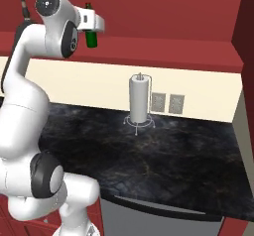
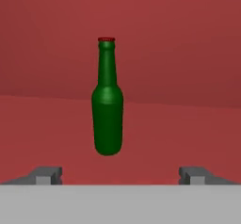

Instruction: Sort all alcoholic drinks to one cabinet, and non-alcoholic drinks to the other.

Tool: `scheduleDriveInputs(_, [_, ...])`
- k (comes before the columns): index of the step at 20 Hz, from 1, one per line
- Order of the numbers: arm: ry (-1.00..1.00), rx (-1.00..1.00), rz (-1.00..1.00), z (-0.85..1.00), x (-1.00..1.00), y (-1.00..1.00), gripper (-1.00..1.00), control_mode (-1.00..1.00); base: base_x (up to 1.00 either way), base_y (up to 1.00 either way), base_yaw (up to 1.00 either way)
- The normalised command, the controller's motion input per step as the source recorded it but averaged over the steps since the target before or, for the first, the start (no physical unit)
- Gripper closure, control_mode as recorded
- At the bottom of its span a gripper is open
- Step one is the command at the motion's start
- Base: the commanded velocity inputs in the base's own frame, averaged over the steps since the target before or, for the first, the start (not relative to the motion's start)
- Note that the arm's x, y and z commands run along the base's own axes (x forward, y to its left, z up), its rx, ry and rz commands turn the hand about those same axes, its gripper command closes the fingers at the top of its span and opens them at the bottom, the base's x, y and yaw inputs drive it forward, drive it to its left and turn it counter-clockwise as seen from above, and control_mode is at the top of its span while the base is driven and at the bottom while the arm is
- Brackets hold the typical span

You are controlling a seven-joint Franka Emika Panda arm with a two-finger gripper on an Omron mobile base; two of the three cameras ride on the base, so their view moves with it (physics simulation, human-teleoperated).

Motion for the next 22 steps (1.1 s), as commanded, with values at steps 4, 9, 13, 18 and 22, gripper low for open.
scheduleDriveInputs(4, [0.02,0.0,0.0,0.0,-1.0,-0.13,-1.0,-1.0,0.0,0.0,0.0])
scheduleDriveInputs(9, [0.16,0.0,0.0,0.0,-1.0,-0.09,-1.0,-1.0,0.0,0.0,0.0])
scheduleDriveInputs(13, [0.2,0.0,0.0,-0.13,-1.0,-0.09,-1.0,-1.0,0.0,0.0,0.0])
scheduleDriveInputs(18, [0.23,-0.02,0.0,-0.56,-0.84,-0.01,-1.0,-1.0,0.0,0.0,0.0])
scheduleDriveInputs(22, [0.11,-0.08,0.0,-0.9,-0.77,0.0,-1.0,-1.0,0.0,0.0,0.0])
